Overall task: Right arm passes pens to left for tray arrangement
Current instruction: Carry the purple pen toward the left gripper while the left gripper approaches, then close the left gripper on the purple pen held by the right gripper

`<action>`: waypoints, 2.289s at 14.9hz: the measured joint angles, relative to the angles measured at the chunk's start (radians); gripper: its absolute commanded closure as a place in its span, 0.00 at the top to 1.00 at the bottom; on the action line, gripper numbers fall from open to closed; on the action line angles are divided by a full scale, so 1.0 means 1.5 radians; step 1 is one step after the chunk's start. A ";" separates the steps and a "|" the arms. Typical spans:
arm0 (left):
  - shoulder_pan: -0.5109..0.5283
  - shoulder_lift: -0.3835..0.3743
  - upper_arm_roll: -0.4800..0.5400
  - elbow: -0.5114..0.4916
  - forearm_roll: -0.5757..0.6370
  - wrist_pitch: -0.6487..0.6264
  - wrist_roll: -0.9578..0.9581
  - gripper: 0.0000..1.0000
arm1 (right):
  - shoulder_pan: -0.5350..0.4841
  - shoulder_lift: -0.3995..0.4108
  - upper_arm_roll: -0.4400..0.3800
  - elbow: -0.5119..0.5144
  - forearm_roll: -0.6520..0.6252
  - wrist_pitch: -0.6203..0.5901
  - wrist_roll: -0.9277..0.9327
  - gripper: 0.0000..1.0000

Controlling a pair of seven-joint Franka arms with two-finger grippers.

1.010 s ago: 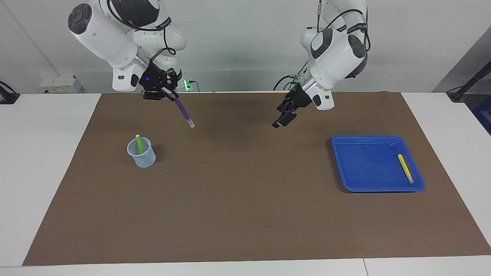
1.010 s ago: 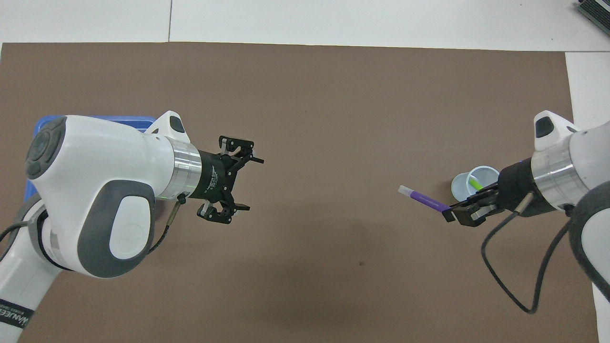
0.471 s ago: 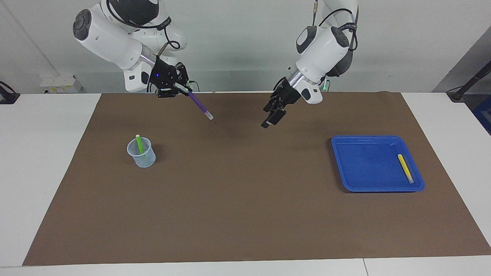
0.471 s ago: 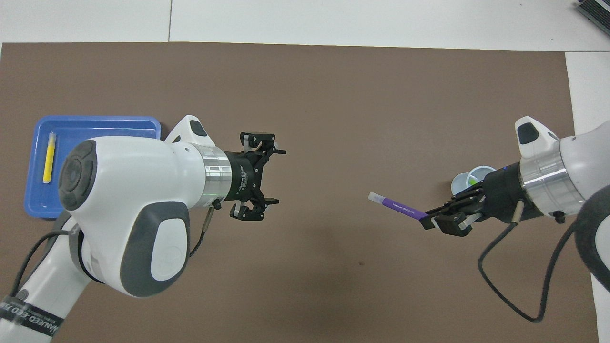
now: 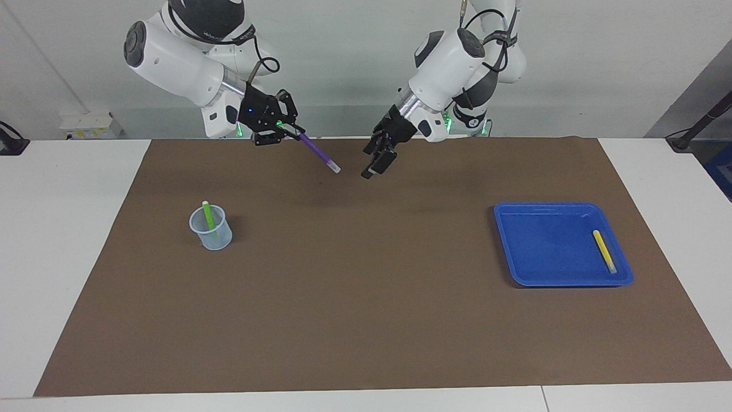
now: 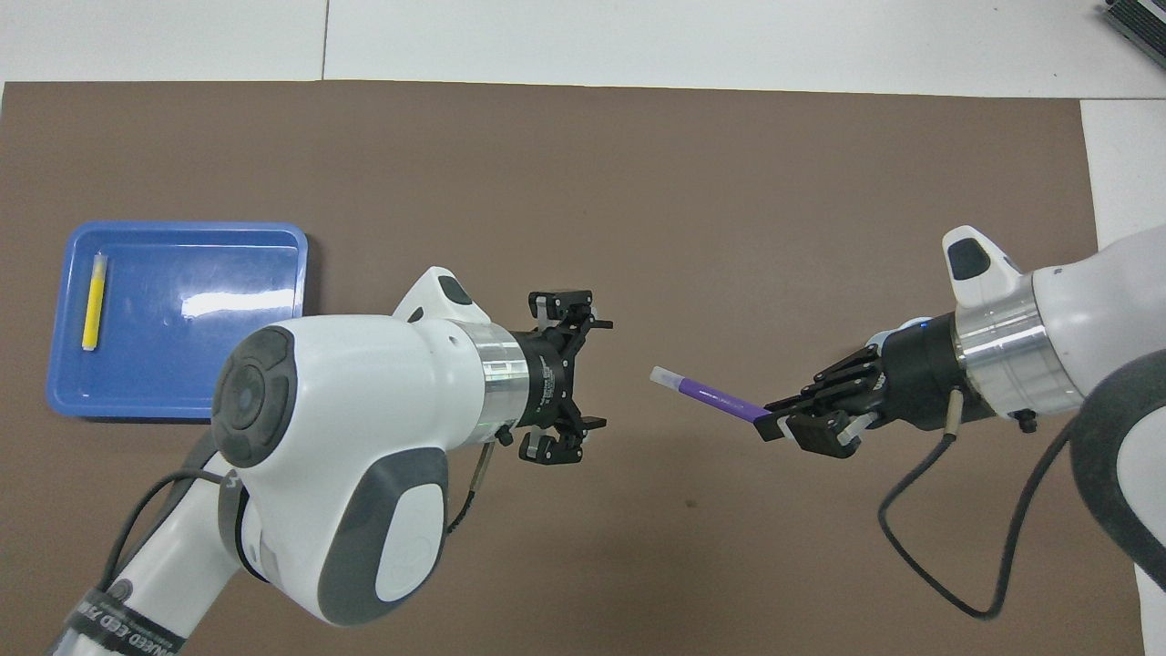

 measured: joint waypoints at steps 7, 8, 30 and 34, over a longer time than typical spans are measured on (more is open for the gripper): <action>-0.063 0.000 0.000 0.007 0.000 0.015 -0.074 0.99 | 0.003 -0.002 -0.001 -0.007 0.066 0.001 -0.045 0.00; -0.067 0.000 0.000 0.012 0.000 0.015 -0.079 0.98 | 0.003 -0.002 -0.001 -0.007 0.067 0.001 -0.046 0.00; -0.093 0.006 -0.003 0.033 0.062 0.059 -0.172 0.60 | 0.003 -0.007 -0.001 -0.011 0.068 0.002 -0.056 0.00; -0.093 0.007 -0.003 0.039 0.066 0.042 -0.172 0.35 | 0.003 -0.007 -0.001 -0.011 0.068 0.002 -0.057 0.00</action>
